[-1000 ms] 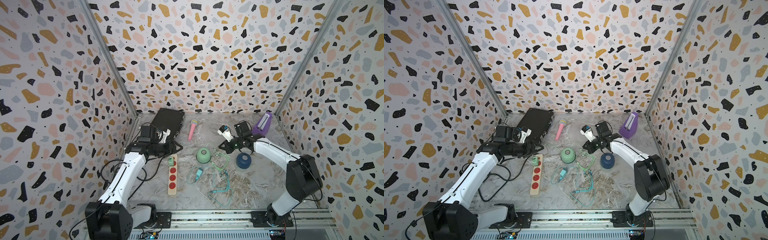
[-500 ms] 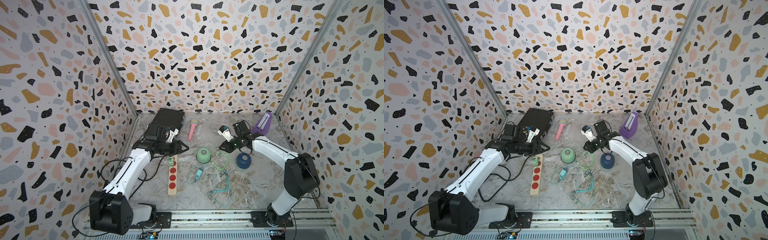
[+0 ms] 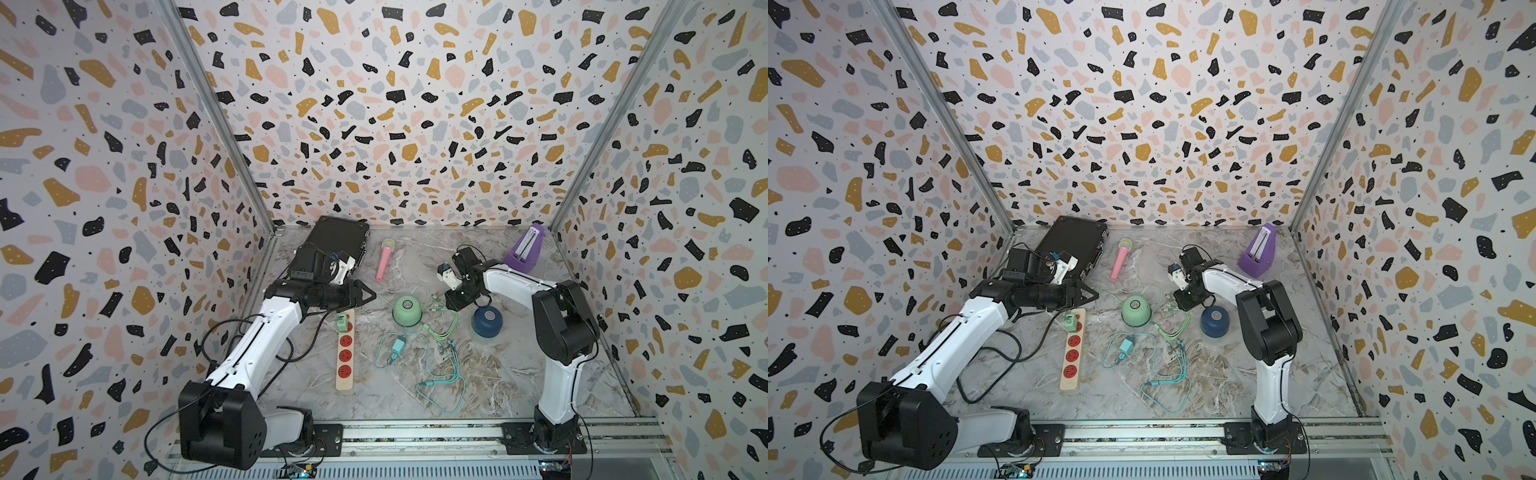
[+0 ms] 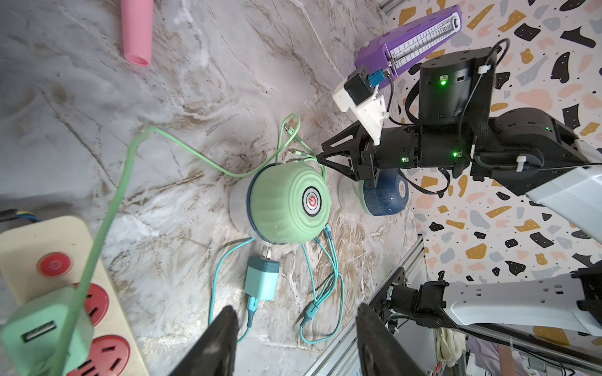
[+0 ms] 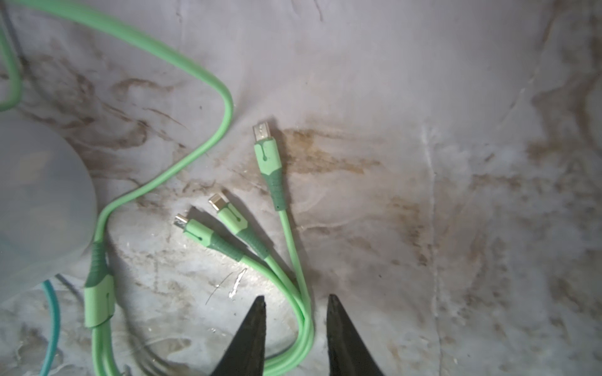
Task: Charge the cordless meat grinders
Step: Pick up the charging cable from the center of the board.
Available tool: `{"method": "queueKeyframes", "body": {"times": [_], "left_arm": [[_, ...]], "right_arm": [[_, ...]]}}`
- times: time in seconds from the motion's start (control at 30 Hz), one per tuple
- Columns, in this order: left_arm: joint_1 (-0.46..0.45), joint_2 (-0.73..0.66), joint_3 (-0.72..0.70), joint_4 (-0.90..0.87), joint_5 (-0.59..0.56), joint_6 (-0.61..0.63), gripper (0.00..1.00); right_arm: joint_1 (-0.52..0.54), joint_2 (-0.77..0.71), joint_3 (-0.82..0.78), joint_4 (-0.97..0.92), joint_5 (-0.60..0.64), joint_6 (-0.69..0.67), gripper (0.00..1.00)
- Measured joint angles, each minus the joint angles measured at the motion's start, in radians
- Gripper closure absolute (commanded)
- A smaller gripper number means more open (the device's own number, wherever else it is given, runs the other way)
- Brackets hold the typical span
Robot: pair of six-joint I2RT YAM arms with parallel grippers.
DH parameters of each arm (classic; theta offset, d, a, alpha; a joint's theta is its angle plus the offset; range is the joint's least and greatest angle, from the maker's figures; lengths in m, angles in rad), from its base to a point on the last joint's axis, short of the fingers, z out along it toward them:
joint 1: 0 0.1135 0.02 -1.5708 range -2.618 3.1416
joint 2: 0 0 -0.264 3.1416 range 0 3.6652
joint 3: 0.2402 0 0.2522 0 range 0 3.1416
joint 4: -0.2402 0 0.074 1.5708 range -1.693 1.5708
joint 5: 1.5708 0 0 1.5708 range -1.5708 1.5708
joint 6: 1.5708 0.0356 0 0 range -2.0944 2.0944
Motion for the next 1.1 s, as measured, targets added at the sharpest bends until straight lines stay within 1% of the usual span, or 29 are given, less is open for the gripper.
{"method": "queueKeyframes", "body": {"times": [0.13,0.3,0.47,0.57,0.63,0.87,0.97,1.1], "left_arm": [[0.0,0.004,0.0,0.0,0.0,0.0,0.42],[0.0,0.013,0.0,0.0,0.0,0.0,0.42],[0.0,0.014,0.0,0.0,0.0,0.0,0.42],[0.0,0.014,0.0,0.0,-0.001,0.001,0.42],[0.0,0.014,0.0,0.0,-0.002,0.001,0.42],[0.0,0.014,0.0,-0.001,-0.002,0.003,0.42],[0.0,0.014,0.007,-0.003,0.0,0.002,0.42],[0.0,0.014,0.036,-0.001,0.008,0.001,0.42]], "right_arm": [[0.0,0.017,0.008,-0.026,0.026,0.002,0.68],[0.003,0.04,0.032,-0.061,0.056,0.002,0.82],[0.013,0.043,0.036,-0.076,0.055,0.004,0.94],[0.014,0.043,0.041,-0.085,0.055,0.01,0.99],[0.014,0.043,0.043,-0.089,0.051,0.01,1.0],[0.014,0.013,0.043,-0.108,0.047,0.012,1.0],[0.014,-0.024,0.043,-0.122,0.042,0.011,1.0],[0.014,-0.114,0.043,-0.129,0.017,0.01,1.0]]}}
